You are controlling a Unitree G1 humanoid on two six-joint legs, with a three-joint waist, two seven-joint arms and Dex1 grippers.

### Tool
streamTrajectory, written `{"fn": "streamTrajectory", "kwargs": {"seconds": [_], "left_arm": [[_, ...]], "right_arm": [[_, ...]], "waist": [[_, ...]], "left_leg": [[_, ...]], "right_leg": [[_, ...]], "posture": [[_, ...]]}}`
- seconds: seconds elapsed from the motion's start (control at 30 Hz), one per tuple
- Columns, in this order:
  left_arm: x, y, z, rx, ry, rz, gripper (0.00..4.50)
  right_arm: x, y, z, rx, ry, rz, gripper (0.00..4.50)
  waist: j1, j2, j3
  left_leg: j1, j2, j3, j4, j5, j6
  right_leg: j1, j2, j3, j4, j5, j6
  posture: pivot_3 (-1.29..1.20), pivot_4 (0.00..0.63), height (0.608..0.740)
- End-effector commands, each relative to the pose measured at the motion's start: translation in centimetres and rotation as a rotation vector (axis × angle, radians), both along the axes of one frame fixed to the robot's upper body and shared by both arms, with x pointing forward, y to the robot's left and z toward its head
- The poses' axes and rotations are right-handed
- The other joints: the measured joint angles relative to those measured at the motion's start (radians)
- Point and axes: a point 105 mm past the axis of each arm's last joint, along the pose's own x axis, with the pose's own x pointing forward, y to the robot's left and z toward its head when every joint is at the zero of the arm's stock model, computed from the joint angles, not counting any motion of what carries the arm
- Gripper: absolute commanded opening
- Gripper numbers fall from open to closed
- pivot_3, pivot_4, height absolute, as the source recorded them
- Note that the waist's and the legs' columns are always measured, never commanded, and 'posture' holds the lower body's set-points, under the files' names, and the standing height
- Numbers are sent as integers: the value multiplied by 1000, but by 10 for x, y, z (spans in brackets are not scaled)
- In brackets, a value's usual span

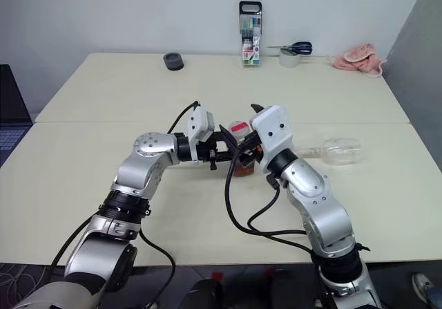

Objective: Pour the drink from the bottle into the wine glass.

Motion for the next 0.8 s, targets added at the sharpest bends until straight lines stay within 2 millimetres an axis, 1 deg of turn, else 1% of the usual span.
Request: {"fn": "streamTrajectory", "kwargs": {"seconds": [0.03, 0.13, 0.3, 0.47, 0.57, 0.73, 0.77, 0.8], "left_arm": [[1, -5, 21, -16, -85, -10, 1821], [2, -5, 20, -16, -85, -7, 1821], [2, -6, 20, -18, -85, -4, 1821], [2, -6, 19, -21, -83, 0, 1821], [2, -5, 18, -20, -82, 1, 1821], [3, -4, 19, -21, -82, 5, 1821], [3, -4, 19, -22, -82, 6, 1821], [3, -4, 19, -22, -82, 6, 1821]], "right_arm": [[-4, 4, 4, 26, -15, -2, 4283], [1, 6, 1, 34, -5, -41, 4283], [12, -1, -1, 57, -5, -140, 4283], [15, -3, 1, 97, -11, -172, 4283], [15, -2, 1, 111, -14, -169, 3682], [14, 0, -1, 109, -3, -149, 1988], [14, 2, -3, 103, 2, -142, 1845], [14, 2, -4, 99, 5, -137, 1854]], "waist": [[0, 0, 0], [0, 0, 0], [0, 0, 0], [0, 0, 0], [0, 0, 0], [0, 0, 0], [0, 0, 0], [0, 0, 0]], "left_leg": [[0, 0, 0, 0, 0, 0], [0, 0, 0, 0, 0, 0], [0, 0, 0, 0, 0, 0], [0, 0, 0, 0, 0, 0], [0, 0, 0, 0, 0, 0], [0, 0, 0, 0, 0, 0], [0, 0, 0, 0, 0, 0], [0, 0, 0, 0, 0, 0]], "right_leg": [[0, 0, 0, 0, 0, 0], [0, 0, 0, 0, 0, 0], [0, 0, 0, 0, 0, 0], [0, 0, 0, 0, 0, 0], [0, 0, 0, 0, 0, 0], [0, 0, 0, 0, 0, 0], [0, 0, 0, 0, 0, 0], [0, 0, 0, 0, 0, 0]], "posture": [[0, 150, 740], [0, 150, 740], [0, 150, 740], [0, 150, 740], [0, 150, 740], [0, 150, 740], [0, 150, 740], [0, 150, 740]]}}
